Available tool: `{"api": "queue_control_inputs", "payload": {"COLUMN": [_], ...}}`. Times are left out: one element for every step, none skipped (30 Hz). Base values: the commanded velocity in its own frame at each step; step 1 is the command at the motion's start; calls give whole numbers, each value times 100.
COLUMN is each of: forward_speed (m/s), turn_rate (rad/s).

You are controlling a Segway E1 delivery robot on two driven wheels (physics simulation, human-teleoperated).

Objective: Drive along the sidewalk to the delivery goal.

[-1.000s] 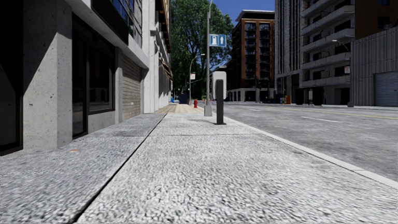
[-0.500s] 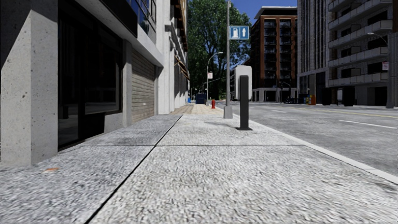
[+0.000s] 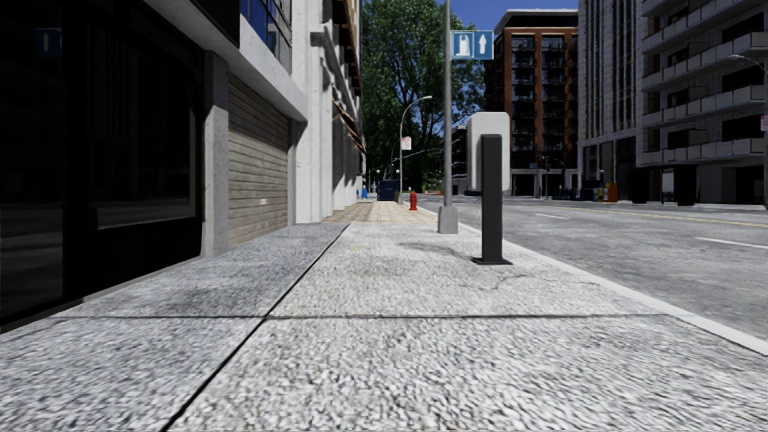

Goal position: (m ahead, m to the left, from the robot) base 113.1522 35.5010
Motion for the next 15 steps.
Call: {"api": "queue_control_inputs", "payload": {"forward_speed": [200,200,200,200,200,200,200,200,200,200,200,200,200,200,200], "turn_rate": [0,0,0,0,0,0,0,0,0,0,0,0,0,0,0]}}
